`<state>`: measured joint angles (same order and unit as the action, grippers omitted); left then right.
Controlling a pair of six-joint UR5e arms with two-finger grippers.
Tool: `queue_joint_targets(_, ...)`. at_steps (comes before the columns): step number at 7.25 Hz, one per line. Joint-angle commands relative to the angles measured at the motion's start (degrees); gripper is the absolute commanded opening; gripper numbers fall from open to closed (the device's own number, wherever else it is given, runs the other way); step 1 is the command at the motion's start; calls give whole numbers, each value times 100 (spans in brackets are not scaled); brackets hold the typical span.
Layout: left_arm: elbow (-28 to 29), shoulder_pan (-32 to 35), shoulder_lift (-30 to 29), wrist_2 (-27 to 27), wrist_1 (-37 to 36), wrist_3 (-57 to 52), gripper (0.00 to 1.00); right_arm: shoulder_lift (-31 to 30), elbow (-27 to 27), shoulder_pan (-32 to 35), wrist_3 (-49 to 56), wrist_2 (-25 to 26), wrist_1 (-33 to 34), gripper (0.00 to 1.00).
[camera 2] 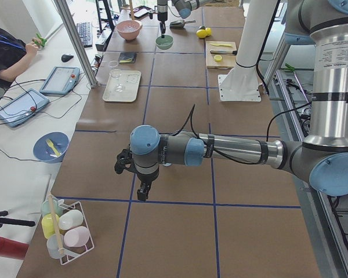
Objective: Pour ice into bowl
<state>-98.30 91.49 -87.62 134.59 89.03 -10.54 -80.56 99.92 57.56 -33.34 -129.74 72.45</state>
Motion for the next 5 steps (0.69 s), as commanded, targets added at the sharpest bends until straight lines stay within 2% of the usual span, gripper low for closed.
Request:
queue_joint_targets(1,-5,0,-9,6,9,-1,100,-984,-8,63,100,-7,-1062,0)
queue_joint_targets(3,-13,0,-18,6,9,-1,100,-1303,-165,63,100,19,-1432,0)
queue_joint_targets(5,-13,0,-18,6,9,-1,100,-1322,-735,54,47,28,-2232,0)
